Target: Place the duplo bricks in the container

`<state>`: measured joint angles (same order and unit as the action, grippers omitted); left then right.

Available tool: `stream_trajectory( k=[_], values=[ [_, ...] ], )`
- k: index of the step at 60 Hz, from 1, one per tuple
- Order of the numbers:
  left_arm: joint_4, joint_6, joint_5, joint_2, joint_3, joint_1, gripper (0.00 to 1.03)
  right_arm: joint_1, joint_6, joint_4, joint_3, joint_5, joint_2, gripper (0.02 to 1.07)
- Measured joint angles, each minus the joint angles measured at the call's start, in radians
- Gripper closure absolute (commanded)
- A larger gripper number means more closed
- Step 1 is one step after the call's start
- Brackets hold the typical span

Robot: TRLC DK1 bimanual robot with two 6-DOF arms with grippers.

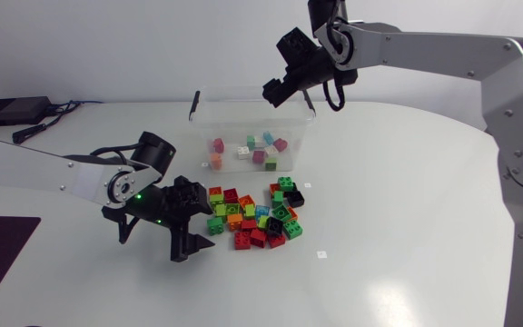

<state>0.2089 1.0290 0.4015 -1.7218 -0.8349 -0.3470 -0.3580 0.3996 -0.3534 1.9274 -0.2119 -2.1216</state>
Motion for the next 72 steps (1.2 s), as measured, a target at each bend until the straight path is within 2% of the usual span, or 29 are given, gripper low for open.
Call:
stream_trajectory(
  k=[8,24,33,49,72],
  values=[
    [-0.009,0.0,-0.011,-0.033,0.0,-0.006,0.3,0.0,0.0,0.03,-0.112,-0.001,0.096,0.08],
    [-0.039,-0.03,-0.018,-0.069,-0.016,-0.025,0.68,0.001,0.0,0.093,-0.404,-0.016,0.344,0.08],
    [-0.054,-0.043,-0.018,-0.088,-0.019,-0.039,0.71,0.01,0.0,0.114,-0.588,-0.027,0.46,0.08],
    [-0.039,-0.045,-0.031,-0.077,-0.019,-0.053,0.72,0.013,0.026,0.123,-0.839,-0.053,0.551,0.08],
    [0.073,-0.045,-0.037,0.091,-0.027,-0.028,0.72,-0.023,0.107,0.117,-0.965,-0.125,0.553,0.08]
  ],
)
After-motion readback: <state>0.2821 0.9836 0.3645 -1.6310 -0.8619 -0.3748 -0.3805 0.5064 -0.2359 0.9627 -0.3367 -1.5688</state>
